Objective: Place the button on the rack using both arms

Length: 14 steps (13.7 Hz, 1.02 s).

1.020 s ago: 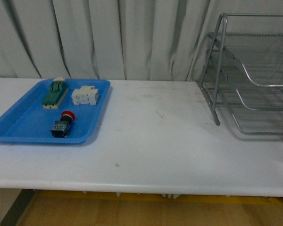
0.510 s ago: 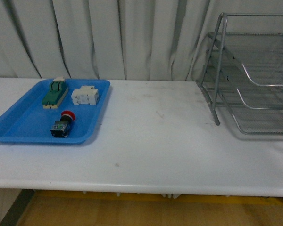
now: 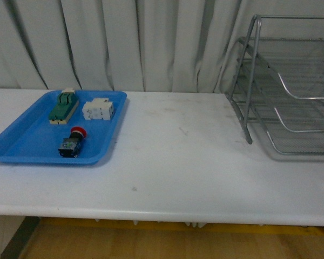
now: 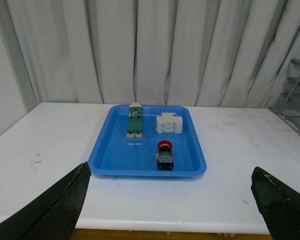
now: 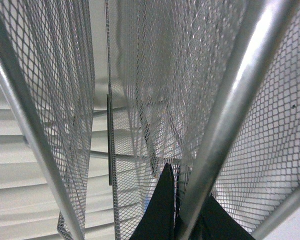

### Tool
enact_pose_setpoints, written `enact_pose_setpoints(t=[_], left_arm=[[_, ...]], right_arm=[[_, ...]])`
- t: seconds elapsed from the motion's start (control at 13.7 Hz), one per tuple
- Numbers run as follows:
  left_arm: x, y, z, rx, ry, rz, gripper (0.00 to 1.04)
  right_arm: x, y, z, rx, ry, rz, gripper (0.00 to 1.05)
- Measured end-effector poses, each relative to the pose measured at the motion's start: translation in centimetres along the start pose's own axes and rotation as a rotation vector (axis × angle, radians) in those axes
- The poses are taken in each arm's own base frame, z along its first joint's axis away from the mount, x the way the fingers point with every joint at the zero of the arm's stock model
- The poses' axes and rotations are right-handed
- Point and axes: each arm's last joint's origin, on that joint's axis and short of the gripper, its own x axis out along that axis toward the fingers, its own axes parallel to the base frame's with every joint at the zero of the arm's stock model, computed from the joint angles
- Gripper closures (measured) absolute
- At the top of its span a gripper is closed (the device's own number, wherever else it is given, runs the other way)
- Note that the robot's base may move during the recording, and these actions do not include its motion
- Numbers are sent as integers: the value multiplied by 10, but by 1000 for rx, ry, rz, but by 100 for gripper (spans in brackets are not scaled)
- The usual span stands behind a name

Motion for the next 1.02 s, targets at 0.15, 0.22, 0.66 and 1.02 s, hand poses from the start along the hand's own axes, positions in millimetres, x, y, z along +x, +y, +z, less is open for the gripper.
enact_pose_setpoints(t=[0.15,0.22,0.66,1.02], left_arm=[[0,0,0,0,0,0,7],[0,0,0,0,0,0,7],[0,0,0,0,0,0,7],[0,0,0,0,0,0,7]], right_arm=[[-14,-6,-4,5,-16,22,101],[-19,-9,-7,10,-18,15,101],[-66,-14,-17,70,-45,-65,101],[-88,-17,-15,90,-45,-89,101]])
